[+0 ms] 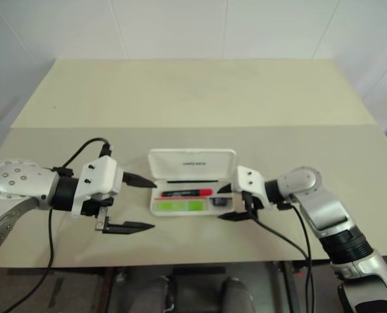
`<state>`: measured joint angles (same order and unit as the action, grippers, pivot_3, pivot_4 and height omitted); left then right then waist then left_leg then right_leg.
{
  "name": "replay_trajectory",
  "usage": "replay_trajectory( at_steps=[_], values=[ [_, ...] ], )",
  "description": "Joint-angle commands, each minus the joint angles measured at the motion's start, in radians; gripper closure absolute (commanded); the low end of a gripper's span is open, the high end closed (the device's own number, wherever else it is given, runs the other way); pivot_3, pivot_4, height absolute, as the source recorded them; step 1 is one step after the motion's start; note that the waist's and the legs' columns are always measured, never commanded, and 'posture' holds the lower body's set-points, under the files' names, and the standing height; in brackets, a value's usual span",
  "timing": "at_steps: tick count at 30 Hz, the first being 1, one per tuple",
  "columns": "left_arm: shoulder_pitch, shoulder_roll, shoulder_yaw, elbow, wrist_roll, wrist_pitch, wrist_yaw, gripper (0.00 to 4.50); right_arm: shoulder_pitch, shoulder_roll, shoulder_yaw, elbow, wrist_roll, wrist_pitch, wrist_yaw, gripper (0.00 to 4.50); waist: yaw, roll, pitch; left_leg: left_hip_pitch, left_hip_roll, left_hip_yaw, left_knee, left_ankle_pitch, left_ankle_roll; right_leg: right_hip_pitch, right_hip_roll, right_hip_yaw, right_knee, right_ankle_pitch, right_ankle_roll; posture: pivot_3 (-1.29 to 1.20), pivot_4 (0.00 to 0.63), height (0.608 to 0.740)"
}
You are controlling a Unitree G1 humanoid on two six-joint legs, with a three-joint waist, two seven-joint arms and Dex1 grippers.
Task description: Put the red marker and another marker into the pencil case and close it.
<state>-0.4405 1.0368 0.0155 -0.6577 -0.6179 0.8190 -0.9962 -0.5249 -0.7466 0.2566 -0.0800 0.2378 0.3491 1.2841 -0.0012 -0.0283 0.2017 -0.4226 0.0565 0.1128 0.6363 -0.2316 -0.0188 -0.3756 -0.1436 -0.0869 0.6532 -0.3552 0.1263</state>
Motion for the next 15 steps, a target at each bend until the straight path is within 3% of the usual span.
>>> replay_trajectory(
  at_steps=[1, 5, 9, 12, 15],
  values=[
    [-0.024, -0.009, 0.044, -0.008, -0.029, -0.02, 0.001, 0.0, 0.0, -0.023, -0.061, -0.026, 0.061, -0.013, 0.045, 0.05, 0.0, 0.0, 0.0, 0.0, 0.0, 0.0, 0.0, 0.0, 0.0, 0.0, 0.0, 0.0, 0.0, 0.0, 0.0, 0.0, 0.15, 0.74],
    [-0.102, -0.014, 0.149, 0.056, -0.086, -0.018, 0.009, 0.0, 0.018, -0.069, -0.26, -0.024, 0.28, 0.064, 0.119, 0.05, 0.008, 0.0, 0.0, -0.001, 0.0, 0.0, 0.0, 0.0, 0.0, 0.0, 0.0, 0.0, 0.0, 0.0, 0.0, 0.0, 0.15, 0.74],
    [-0.164, 0.0, 0.244, 0.161, -0.138, 0.002, 0.008, 0.0, -0.025, -0.1, -0.451, 0.025, 0.478, 0.242, 0.076, 0.05, 0.001, 0.0, 0.0, 0.0, 0.0, -0.001, 0.001, 0.0, 0.0, 0.001, 0.0, -0.001, 0.0, 0.0, 0.0, 0.0, 0.15, 0.74],
    [-0.192, 0.042, 0.272, 0.31, -0.094, -0.058, -0.045, 0.0, -0.016, -0.155, -0.508, 0.072, 0.444, 0.216, 0.068, 0.05, -0.001, 0.0, 0.0, 0.001, 0.001, 0.0, 0.0, 0.0, 0.0, 0.001, 0.001, 0.0, 0.0, 0.0, 0.0, 0.0, 0.15, 0.74],
    [-0.282, 0.036, 0.183, 0.518, 0.004, -0.14, -0.067, 0.0, -0.016, -0.171, -0.508, 0.065, 0.425, 0.195, 0.053, 0.05, 0.0, 0.0, 0.0, 0.001, 0.002, 0.002, 0.0, 0.0, 0.0, 0.0, 0.002, 0.0, 0.0, 0.0, 0.0, 0.0, 0.15, 0.74]
  ],
)
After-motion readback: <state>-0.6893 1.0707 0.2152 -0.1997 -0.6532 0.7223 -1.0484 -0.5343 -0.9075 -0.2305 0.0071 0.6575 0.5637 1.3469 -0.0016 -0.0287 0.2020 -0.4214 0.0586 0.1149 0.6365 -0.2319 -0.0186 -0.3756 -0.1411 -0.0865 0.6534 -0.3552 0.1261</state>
